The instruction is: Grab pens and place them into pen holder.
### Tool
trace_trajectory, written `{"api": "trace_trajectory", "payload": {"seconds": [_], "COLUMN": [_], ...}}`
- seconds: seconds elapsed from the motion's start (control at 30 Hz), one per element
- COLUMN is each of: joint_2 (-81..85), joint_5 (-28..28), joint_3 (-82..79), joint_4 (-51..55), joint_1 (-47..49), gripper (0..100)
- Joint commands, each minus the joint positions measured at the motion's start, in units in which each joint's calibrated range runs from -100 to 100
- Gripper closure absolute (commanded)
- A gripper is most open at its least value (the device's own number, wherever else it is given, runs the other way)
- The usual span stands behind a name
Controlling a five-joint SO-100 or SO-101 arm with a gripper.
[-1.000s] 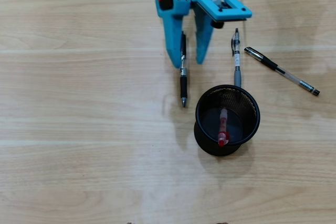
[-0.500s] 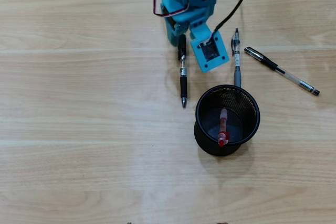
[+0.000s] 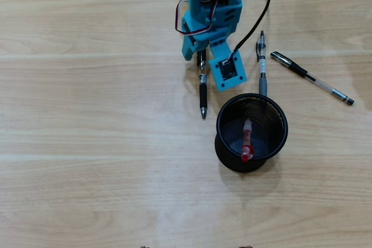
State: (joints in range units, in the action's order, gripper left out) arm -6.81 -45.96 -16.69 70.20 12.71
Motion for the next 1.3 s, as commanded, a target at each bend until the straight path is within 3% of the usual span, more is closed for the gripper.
{"api": "trace_trajectory", "payload": {"seconds": [0.0,0.57,0.63,0.7,0.93,1.27], "joint_2": [0.39,0.30,0.30,0.30,1.23,15.52], "joint_5": [-0.36,-0.36,-0.41,-0.72,-0.36,3.72], "joint_3": [-2.28,-12.51,-13.32,-13.60,-13.51,-1.74], "joint_4": [-3.63,-14.89,-15.49,-15.66,-14.20,-0.88], "joint_1": [-0.21,-0.21,-0.37,-1.17,-4.72,-12.54], "gripper": [78,78,83,97,98,98]}}
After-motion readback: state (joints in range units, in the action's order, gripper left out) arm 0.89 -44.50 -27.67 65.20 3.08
